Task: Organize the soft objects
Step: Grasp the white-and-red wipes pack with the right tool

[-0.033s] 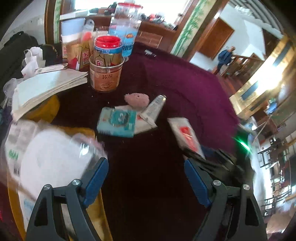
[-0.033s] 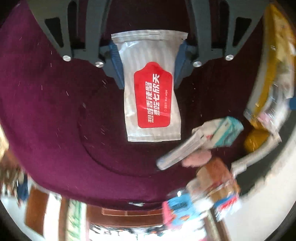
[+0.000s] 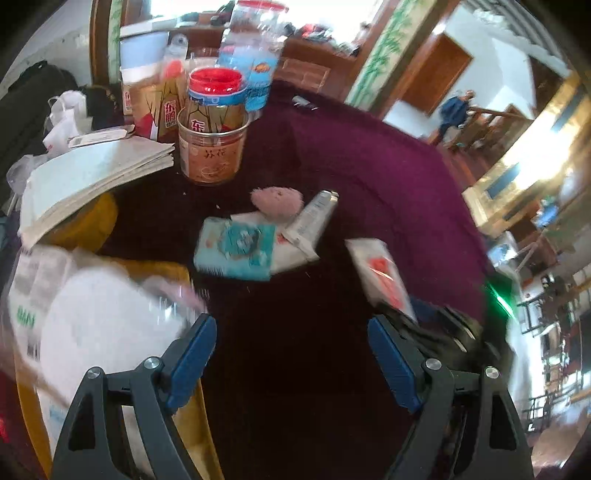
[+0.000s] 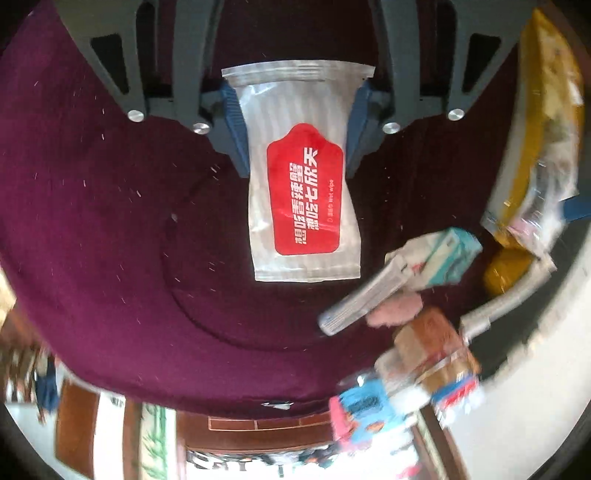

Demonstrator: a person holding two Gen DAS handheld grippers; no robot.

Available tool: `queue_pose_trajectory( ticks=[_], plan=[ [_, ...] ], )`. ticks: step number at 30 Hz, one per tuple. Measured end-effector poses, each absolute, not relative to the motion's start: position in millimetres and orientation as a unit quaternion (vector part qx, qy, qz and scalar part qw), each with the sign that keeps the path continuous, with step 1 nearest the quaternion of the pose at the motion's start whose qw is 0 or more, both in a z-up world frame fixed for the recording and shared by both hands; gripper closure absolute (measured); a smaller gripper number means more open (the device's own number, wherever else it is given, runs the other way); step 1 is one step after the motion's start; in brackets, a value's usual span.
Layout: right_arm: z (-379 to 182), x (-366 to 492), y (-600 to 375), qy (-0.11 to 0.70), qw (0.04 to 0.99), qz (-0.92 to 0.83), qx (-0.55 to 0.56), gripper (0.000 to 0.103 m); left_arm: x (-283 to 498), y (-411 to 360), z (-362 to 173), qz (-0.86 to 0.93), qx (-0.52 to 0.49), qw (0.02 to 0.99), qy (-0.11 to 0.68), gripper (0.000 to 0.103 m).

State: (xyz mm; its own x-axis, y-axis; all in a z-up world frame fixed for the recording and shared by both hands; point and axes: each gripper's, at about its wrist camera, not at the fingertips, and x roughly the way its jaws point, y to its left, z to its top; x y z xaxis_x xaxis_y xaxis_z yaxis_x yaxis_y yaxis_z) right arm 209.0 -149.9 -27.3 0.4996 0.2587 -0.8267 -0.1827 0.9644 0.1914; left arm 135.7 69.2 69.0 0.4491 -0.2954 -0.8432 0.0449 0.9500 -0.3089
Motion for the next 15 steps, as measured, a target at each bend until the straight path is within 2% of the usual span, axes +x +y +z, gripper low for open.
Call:
queue_pose_trajectory(
  ticks=[4,9,15],
  plan=[
    [-29,209,-157,0.483,0.861,0.142,0.064,0.057,190,61,58,-0.044,-0.078,0.841,0.534,0.016],
    [-32,213,-151,0.486,0.860,0.146,0.059,0.055,254,59,16,-0.010,-0.034,0.793,0.608,0.016],
    [-32,214,-147,0.491,0.859,0.141,0.046,0.054,270,79,-10,0.009,-0.056,0.772,0.634,0.014]
  ],
)
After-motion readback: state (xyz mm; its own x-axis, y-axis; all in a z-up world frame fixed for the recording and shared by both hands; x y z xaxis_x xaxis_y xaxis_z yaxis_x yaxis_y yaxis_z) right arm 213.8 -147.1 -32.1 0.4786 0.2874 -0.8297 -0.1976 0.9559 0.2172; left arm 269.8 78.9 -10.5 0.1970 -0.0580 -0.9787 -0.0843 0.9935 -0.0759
